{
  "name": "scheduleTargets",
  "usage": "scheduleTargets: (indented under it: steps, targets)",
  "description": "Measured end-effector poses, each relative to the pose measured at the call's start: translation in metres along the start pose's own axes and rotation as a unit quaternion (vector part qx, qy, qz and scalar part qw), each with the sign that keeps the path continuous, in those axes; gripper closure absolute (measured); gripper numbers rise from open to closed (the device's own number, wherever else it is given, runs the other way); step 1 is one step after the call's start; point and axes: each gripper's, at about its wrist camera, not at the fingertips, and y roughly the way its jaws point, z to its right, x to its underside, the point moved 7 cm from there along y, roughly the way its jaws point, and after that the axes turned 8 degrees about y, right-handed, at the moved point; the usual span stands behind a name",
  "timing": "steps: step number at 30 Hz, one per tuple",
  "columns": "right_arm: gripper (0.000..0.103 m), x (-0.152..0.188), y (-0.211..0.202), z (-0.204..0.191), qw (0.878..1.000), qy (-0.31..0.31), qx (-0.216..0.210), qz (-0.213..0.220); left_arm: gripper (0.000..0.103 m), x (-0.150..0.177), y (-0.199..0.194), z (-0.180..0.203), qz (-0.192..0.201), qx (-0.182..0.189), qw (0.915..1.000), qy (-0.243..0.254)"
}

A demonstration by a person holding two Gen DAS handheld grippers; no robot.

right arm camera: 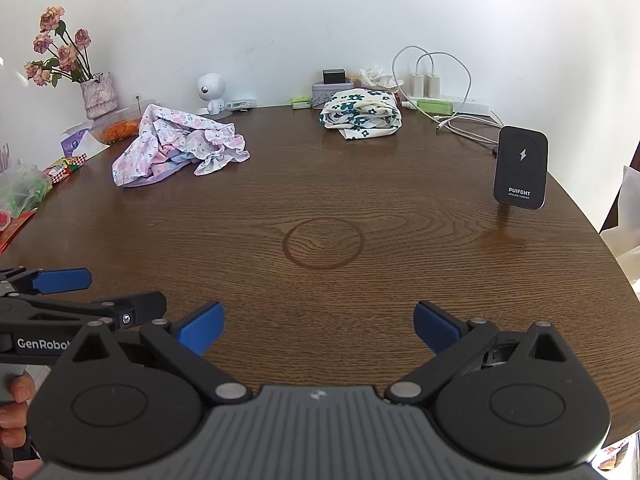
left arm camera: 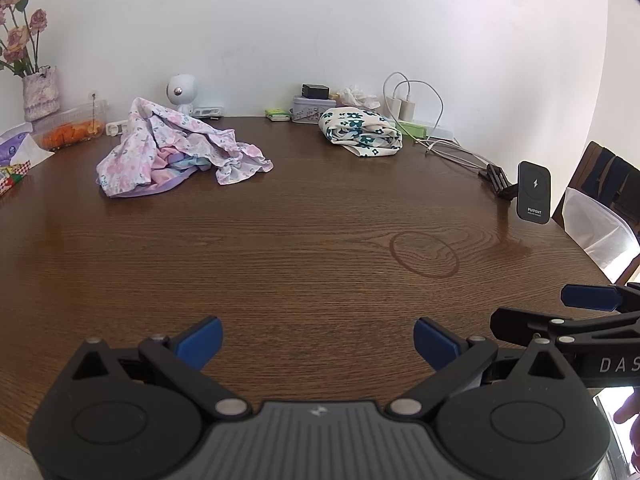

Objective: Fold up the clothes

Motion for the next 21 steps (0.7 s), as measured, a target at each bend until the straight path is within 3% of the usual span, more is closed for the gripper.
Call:
scheduleTargets:
  steps: [21]
  targets:
    - [0.0, 0.0014, -0.0016, -0.0021, 1.0, -0.001, 0.0, -0.001, 0.002, 0.0006, -0.0012, 0.0002, 0.0, -0.001, 1.0, -0.003]
